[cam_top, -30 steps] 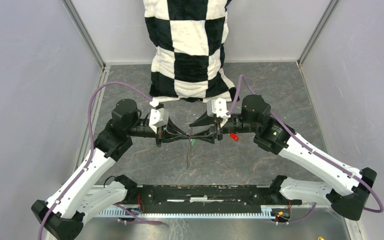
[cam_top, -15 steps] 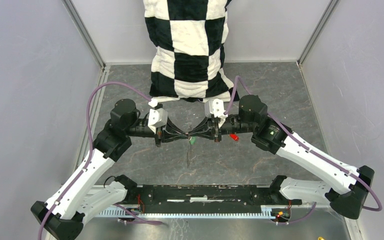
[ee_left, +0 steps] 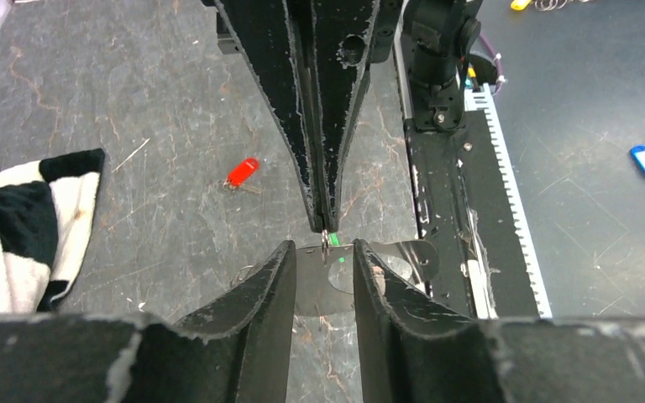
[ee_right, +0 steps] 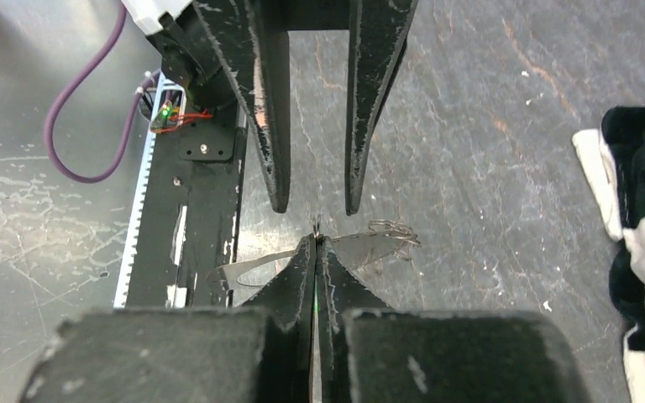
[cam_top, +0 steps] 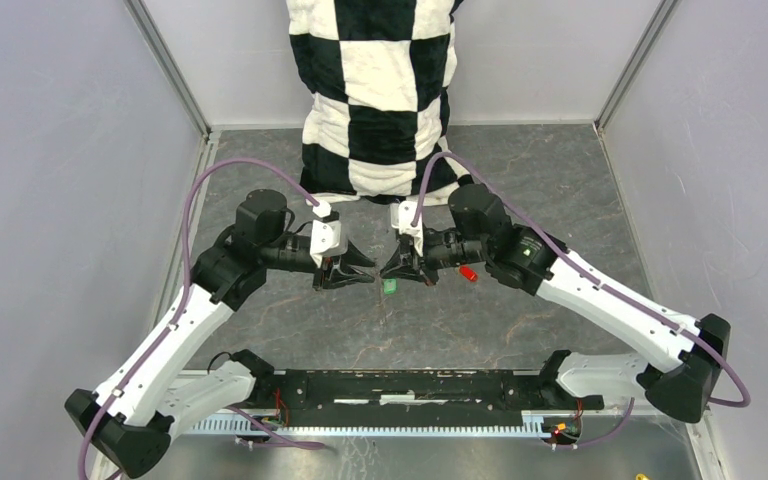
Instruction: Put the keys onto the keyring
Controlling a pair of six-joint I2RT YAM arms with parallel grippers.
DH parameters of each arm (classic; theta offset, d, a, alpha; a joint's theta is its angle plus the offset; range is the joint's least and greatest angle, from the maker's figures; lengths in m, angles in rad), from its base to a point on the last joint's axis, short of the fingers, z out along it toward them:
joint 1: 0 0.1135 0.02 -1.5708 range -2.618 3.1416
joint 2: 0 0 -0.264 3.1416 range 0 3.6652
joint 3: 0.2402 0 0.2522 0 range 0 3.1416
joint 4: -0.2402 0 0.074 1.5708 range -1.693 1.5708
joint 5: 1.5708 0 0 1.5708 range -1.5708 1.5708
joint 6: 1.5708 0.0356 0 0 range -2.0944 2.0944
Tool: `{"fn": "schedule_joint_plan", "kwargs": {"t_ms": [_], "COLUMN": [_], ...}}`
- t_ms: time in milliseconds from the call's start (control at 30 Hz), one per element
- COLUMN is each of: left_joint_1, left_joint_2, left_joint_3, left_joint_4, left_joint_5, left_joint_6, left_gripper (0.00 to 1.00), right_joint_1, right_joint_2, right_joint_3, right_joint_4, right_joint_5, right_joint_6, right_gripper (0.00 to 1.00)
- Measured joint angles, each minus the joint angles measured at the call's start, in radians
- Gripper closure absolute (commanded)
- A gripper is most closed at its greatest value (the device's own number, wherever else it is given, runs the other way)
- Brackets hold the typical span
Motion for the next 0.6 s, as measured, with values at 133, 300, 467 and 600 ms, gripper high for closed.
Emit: {"fn": "schedule_joint_plan", "kwargs": {"t_ms": [133,300,467,600], "left_joint_1": [0.0,0.0,0.0,0.0], "left_joint_2": [0.014,0.03,0.038,0.038], "left_joint_3": [0.01,0.018,0.018,0.019], "left_joint_4": [-0.048,-0.09,-0.097,-0.094], "left_joint_5": [-0.011,-0.032,-0.065,-0.071], "left_joint_6": [0.056,0.111,0.143,0.146], "left_gripper": [0.61,0.62,0.61,0.63], "right_joint_1": [0.0,0.001,0.012,0.026], "right_joint_2": [0.039,0.062,0.073,0.098], "right_joint_3": [0.059,0.124,0.152,0.179], "right_joint_4": [-0.081,-0.143,-0.177,-0.214], "right_joint_5": [0.019,0.026,0.026,0.03], "right_joint_6": [-0.021,-0.033,-0.041,-0.047], "right_gripper": [0.99,1.0,1.0,1.0]}}
